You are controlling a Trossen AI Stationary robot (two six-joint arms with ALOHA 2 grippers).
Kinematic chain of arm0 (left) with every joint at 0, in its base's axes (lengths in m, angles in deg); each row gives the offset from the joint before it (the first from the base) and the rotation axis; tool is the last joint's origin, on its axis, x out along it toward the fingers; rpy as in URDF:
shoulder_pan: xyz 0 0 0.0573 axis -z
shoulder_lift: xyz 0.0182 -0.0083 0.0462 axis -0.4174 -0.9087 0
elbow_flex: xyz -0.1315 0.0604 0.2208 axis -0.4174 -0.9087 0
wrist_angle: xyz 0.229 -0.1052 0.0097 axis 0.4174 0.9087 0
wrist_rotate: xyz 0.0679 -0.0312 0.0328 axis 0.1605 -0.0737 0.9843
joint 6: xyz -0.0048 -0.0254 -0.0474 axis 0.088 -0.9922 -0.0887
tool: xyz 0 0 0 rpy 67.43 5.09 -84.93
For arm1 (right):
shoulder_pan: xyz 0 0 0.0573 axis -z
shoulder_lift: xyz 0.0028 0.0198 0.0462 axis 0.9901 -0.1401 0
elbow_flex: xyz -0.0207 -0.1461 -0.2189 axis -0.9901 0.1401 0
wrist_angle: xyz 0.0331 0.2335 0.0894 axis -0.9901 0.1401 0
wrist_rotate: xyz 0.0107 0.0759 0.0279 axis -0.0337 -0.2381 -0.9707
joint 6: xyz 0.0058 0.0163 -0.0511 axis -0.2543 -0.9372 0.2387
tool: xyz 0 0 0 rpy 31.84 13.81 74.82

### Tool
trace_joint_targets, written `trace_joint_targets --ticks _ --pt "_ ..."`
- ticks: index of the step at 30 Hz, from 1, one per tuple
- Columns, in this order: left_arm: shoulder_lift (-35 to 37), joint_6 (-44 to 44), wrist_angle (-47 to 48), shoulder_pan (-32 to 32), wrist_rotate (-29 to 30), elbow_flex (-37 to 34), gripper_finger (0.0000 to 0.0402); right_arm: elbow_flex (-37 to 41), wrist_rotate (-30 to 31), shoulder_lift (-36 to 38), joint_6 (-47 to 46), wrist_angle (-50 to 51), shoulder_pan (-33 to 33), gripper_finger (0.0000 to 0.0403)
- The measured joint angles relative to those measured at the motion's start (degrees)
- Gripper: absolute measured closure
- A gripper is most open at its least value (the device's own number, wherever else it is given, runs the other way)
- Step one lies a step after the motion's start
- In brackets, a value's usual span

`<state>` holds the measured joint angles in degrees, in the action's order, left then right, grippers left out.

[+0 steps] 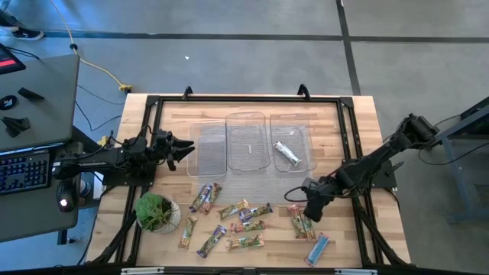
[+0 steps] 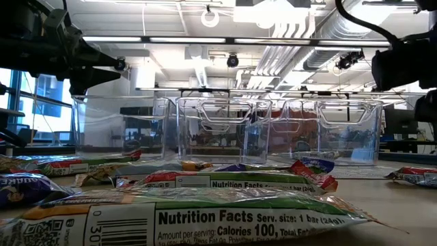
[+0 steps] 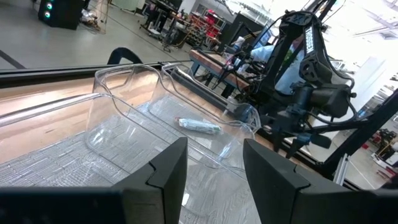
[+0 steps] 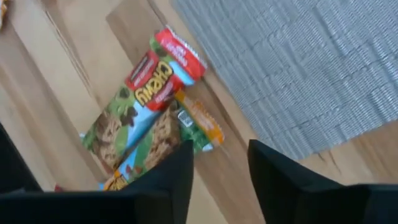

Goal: Pick and place Granola Bars by type
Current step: Put the orange granola bar into the right transparent bin

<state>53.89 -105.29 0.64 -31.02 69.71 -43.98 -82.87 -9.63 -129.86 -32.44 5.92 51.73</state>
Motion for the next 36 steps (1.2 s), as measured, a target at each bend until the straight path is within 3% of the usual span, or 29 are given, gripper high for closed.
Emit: trace_joint_targets --ticks 7,12,21,36 --pt "0.0 0.0 0.0 0.0 -0.2 0.0 0.0253 0.0 1.7 0.0 -1.9 -1.8 0.0 0.0241" --pt "0.0 -0.1 0.0 0.0 -0.3 0.0 0.0253 0.0 1.0 -0.1 -4.2 -2.6 -1.0 0.0251" --pt "0.0 -0.1 0.0 0.0 -0.3 0.0 0.0253 0.0 7.5 -0.1 -6.2 -2.4 -1.4 0.0276" --pt "0.0 0.0 0.0 0.0 -0.4 0.0 0.0253 0.0 5.6 -7.9 -7.8 -6.5 -1.7 0.0289"
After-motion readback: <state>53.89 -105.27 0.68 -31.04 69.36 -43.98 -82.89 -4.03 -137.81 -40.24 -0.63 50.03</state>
